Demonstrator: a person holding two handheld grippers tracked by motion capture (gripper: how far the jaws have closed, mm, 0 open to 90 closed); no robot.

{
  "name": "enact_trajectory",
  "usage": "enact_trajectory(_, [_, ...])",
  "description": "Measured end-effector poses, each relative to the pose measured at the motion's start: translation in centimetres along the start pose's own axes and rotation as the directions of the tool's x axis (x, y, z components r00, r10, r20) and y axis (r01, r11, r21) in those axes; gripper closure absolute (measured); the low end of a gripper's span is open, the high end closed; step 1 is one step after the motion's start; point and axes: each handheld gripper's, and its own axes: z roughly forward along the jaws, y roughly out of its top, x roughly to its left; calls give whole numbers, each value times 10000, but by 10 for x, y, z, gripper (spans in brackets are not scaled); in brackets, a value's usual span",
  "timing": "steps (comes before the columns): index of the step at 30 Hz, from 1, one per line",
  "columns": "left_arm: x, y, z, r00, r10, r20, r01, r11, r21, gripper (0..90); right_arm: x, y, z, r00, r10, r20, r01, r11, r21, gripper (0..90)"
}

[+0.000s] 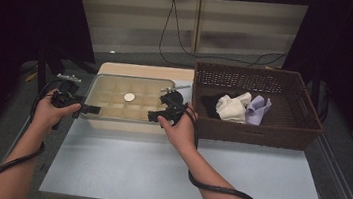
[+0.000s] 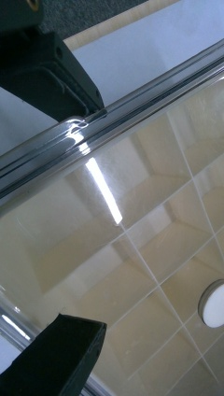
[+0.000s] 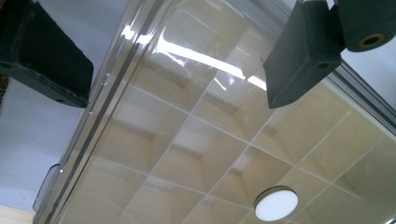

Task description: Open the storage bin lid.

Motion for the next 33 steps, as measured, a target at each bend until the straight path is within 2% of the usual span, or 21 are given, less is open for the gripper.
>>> enact_trajectory(5, [-1,1,-2,9999,27,-157,-26,10000,75,17,1,3,-4,9998,-180,-68,178,9994,-288,100])
enact_trajectory(7, [0,0,-2,9999,-85,-138,84,9999,-96,41,1,4,-3,10000,-39,76,40,10000,-89,119])
enact_trajectory(9, [0,0,-3,9998,-3,-181,2,10000,-66,43,1,3,-1,9998,105,178,-106,9999,27,94])
enact_trajectory(10, [0,0,-3,9998,2,-191,-4,10000,-66,41,1,2,1,9998,-37,180,36,10000,50,66])
enact_trajectory(13, [0,0,-2,9999,-8,-158,6,9999,-124,38,1,1,3,9999,117,93,-118,9999,55,52])
enact_trajectory(18, [-1,0,0,10000,-71,-60,71,10000,-32,24,-2,3,7,9992,404,22,-404,9991,127,34])
enact_trajectory(21, [-1,-1,4,9990,-390,232,392,9992,-75,21,-3,4,8,9985,544,-41,-543,9983,216,35])
enact_trajectory(22, [-2,-1,4,9989,-355,308,359,9993,-107,24,-4,4,8,9980,637,-53,-635,9976,269,34])
enact_trajectory(24, [-3,0,4,9996,-233,152,234,9997,-103,24,-4,5,7,9977,672,-80,-670,9973,310,53])
enact_trajectory(26, [-3,0,4,9992,-354,183,357,9993,-133,29,-5,5,6,9977,671,-84,-668,9973,297,66])
enact_trajectory(29, [-6,2,1,9998,-181,-5,181,9996,-205,34,-5,5,4,9979,642,-73,-640,9978,176,95])
enact_trajectory(33, [-10,3,-8,9999,-36,-160,31,9994,-341,46,-3,5,-1,9984,554,-110,-553,9984,89,101])
